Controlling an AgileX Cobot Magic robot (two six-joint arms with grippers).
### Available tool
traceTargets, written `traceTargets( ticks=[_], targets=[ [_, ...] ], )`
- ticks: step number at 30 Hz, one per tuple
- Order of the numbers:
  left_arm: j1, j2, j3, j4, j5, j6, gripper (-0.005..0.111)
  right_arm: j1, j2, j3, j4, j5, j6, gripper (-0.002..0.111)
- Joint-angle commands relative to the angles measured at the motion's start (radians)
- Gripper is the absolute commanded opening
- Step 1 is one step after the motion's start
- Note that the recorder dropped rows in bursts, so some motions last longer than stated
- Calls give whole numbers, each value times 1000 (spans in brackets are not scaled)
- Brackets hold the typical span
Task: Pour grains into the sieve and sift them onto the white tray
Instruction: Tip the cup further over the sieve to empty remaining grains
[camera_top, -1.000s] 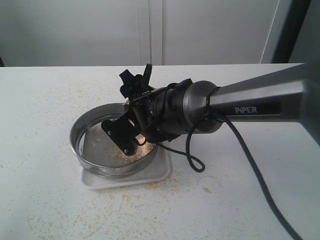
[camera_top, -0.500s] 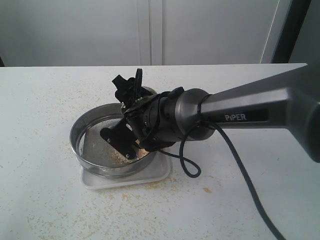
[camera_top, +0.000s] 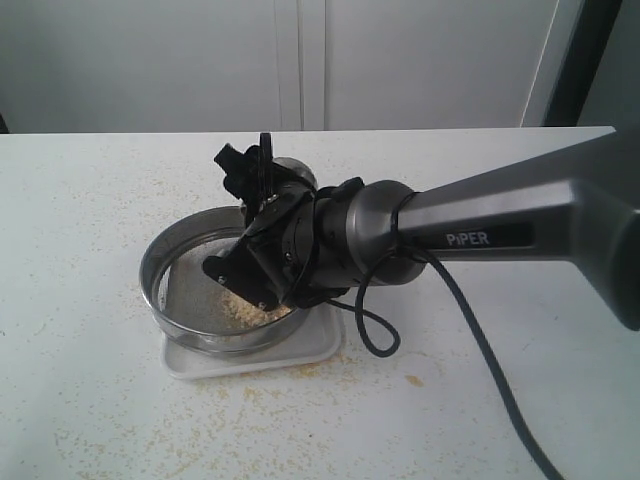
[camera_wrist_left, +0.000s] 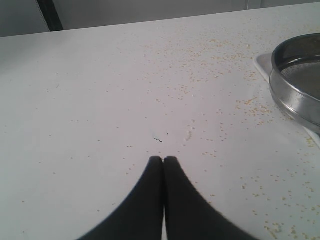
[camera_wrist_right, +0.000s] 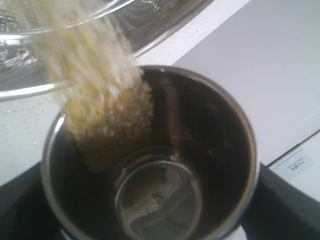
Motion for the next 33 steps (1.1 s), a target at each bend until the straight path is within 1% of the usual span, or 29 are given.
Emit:
traceTargets(
  ticks=[1, 8, 14, 19, 24, 27, 29, 31, 32, 33],
  targets=[
    [-3, -4, 5, -7, -2, -1, 0, 4, -2, -12, -56, 35, -8, 0],
    [-3, -4, 5, -7, -2, -1, 0, 6, -2, -10, -56, 19, -8, 0],
    [-3, -4, 5, -7, -2, -1, 0, 33, 10, -10, -56, 4, -12, 0],
    [-3, -4, 5, -7, -2, -1, 0, 45, 10, -12, -56, 70, -53, 0],
    [-3, -4, 5, -7, -2, -1, 0, 45, 14, -12, -56, 39, -89, 0],
    [-3, -4, 5, -7, -2, -1, 0, 45, 14, -12, -56, 60, -103, 0],
    [-3, -4, 5, -7, -2, -1, 0, 45, 22, -10, -56, 28, -110, 0],
    [-3, -4, 5, -7, -2, -1, 0, 45, 23, -13, -56, 56, -158, 0],
    [-3, -4, 5, -7, -2, -1, 0, 42, 23, -25, -56, 70, -142, 0],
    [-3, -4, 5, -7, -2, -1, 0, 33, 23, -36, -56, 65, -60, 0]
  ],
)
